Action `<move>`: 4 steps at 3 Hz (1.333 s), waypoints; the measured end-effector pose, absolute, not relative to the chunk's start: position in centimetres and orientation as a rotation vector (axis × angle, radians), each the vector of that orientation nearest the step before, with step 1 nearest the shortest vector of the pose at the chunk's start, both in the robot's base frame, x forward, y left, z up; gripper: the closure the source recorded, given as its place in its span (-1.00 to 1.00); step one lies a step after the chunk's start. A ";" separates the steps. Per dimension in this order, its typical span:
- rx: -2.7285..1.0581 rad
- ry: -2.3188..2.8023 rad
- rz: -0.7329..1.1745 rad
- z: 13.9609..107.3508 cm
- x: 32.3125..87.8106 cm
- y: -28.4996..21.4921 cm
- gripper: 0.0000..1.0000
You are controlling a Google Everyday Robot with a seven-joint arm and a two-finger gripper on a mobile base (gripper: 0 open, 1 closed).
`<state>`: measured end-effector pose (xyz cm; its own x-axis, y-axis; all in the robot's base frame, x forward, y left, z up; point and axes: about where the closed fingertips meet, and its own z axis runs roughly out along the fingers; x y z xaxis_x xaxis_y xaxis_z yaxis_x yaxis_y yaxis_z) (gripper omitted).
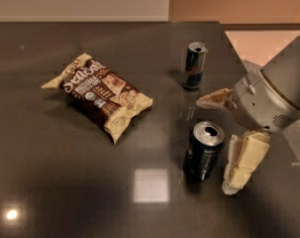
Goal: Pick pepsi can
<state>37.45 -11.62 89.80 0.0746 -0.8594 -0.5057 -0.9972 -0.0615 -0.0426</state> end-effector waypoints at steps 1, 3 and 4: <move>-1.975 1.827 0.497 89.8 37.5 -11.6 -0.65; -1.953 1.804 0.540 90.5 37.5 -11.1 0.28; -1.924 1.789 0.581 92.0 38.1 -11.1 0.76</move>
Offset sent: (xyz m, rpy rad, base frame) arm 0.0003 0.0037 0.0008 0.0550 0.0087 0.0082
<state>38.11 -11.10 92.01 0.0714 -0.8095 -0.5827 -0.9974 -0.0602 -0.0387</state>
